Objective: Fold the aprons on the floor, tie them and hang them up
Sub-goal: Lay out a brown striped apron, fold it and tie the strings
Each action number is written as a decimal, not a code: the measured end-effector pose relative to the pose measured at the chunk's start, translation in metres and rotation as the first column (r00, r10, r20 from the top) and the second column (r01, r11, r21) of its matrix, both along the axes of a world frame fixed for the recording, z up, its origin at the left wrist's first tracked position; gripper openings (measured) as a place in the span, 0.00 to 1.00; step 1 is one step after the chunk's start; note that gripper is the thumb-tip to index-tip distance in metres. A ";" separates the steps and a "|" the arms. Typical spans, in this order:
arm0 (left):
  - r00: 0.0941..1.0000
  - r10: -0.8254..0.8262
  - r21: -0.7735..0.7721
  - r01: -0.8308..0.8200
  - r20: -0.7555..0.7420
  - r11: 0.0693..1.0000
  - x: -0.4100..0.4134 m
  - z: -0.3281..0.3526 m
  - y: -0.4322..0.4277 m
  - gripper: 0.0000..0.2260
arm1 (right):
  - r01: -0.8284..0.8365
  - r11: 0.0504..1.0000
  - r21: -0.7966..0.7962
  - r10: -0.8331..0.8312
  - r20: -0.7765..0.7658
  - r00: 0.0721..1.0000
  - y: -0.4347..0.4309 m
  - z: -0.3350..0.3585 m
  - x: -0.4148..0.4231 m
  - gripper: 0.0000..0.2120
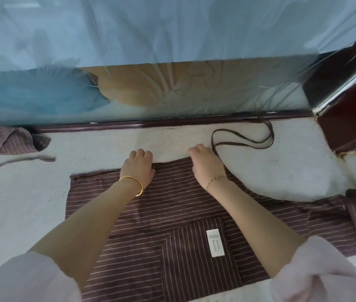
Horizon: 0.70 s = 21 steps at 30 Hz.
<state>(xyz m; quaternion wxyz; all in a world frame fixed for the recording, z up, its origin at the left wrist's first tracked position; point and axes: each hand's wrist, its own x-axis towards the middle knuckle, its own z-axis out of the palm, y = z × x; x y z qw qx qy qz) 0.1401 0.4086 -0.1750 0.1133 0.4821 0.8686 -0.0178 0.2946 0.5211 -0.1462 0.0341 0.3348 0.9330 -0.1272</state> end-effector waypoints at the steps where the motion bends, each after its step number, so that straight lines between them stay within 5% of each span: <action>1: 1.000 0.012 0.002 -0.012 -0.013 1.000 -0.003 0.000 -0.007 0.13 | -0.083 0.997 0.006 0.083 0.001 0.997 -0.010 -0.008 -0.008 0.14; 12: 0.999 0.051 -0.086 -0.052 -0.017 0.995 -0.060 0.002 -0.077 0.13 | -0.167 0.979 0.118 0.155 0.107 0.982 -0.031 -0.027 -0.063 0.12; 21: 0.990 0.060 -0.114 -0.046 0.125 0.992 -0.098 0.005 -0.082 0.12 | -0.092 0.994 -0.052 0.098 0.145 0.984 -0.017 -0.029 -0.071 0.11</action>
